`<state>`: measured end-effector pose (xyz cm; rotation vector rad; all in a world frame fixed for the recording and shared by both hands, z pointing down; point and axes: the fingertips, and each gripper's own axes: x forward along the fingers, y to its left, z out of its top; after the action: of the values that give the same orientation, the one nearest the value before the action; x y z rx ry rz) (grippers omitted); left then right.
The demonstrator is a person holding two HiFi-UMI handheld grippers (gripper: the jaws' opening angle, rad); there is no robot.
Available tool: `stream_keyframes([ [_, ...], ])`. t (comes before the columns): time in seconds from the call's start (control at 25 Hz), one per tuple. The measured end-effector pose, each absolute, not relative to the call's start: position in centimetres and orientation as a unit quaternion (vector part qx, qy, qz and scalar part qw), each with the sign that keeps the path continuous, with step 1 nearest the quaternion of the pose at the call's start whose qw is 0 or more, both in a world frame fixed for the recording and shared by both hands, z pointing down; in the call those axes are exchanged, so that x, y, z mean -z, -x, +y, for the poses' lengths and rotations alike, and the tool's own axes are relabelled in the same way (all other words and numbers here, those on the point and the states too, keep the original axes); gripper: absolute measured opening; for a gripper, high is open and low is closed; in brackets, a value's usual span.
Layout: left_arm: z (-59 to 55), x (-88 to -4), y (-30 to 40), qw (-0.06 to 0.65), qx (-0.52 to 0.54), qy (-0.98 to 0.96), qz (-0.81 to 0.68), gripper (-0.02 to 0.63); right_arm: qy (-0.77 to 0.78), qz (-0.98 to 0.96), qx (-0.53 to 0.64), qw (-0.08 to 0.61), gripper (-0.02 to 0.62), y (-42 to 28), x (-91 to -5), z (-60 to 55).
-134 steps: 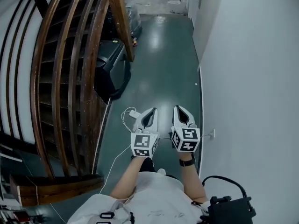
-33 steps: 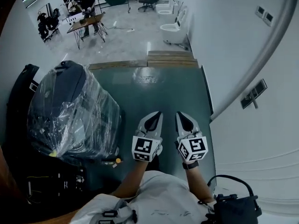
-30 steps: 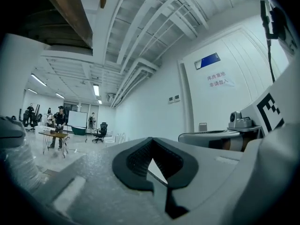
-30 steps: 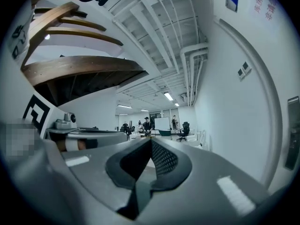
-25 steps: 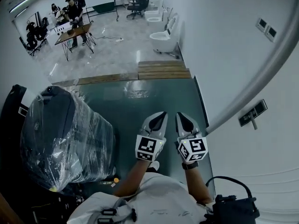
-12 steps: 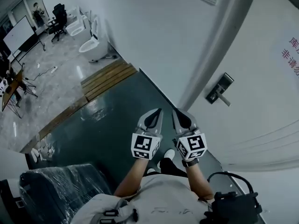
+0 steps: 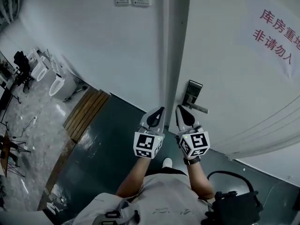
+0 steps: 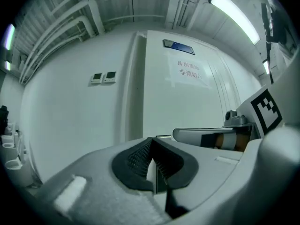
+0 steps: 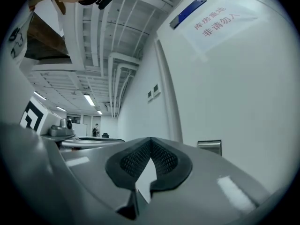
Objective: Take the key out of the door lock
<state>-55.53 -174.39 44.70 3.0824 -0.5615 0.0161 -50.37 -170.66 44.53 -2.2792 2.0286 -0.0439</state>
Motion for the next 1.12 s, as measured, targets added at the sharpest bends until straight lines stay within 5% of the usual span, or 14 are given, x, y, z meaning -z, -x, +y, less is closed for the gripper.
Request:
stream_keyframes([
  [0.48,-180.2,-44.8,43.5,-0.002,-0.012,-0.998,-0.065,0.002,0.841,0.538,0.030,0.051,0.003,39.6,-45.2,-171.3],
  [0.8,-183.1,-45.4,39.7,-0.001,-0.011,-1.000,0.005,0.140,0.883,0.462,0.065,0.047,0.003,38.2,-48.2,-169.5],
  [1.12,-182.7,-47.6,37.9,0.023,-0.030,-0.998,0.048,0.147,0.904,0.406,0.121,0.050,0.003,39.4,-52.8,-166.8],
])
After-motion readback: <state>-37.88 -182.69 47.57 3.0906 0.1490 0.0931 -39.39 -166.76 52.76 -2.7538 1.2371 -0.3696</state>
